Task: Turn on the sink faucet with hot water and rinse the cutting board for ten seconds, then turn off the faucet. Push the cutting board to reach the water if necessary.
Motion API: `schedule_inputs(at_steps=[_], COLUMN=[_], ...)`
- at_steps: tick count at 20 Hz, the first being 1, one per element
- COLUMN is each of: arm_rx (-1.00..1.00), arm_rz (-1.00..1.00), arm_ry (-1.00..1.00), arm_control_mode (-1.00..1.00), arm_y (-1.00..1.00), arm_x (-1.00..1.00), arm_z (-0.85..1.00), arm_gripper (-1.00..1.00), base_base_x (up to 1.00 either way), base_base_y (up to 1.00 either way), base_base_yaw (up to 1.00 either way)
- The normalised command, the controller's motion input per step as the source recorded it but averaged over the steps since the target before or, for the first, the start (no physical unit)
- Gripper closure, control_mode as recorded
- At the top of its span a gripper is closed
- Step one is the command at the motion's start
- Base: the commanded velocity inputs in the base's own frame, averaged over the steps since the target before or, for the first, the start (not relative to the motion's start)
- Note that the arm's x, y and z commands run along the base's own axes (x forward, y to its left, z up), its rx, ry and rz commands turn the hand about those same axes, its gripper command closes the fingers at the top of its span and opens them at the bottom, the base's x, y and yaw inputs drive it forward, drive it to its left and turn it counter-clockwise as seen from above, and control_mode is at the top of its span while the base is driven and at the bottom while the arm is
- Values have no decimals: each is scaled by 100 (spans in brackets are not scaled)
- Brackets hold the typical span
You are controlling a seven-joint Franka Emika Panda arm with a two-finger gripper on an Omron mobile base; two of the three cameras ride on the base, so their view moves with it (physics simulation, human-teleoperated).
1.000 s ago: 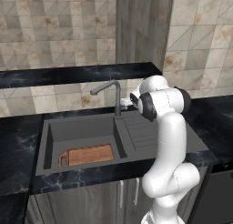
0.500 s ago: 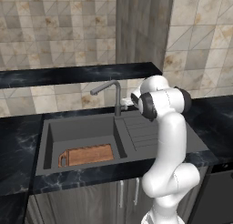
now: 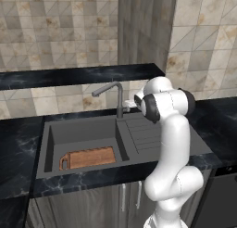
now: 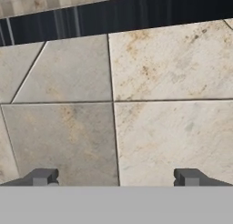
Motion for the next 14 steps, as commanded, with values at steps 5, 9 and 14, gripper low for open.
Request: schedule_inputs(at_steps=[5, 9, 14], arm_rx=[0, 0, 0], arm_rz=[0, 0, 1], arm_ry=[0, 0, 0], arm_control_mode=[-100, -100, -100], arm_y=[-56, -57, -59], arm_x=[-24, -17, -16], arm_z=[-15, -13, -18], arm_gripper=[-100, -100, -100], base_base_x=[0, 0, 0], base_base_y=[0, 0, 0], base_base_yaw=[0, 0, 0])
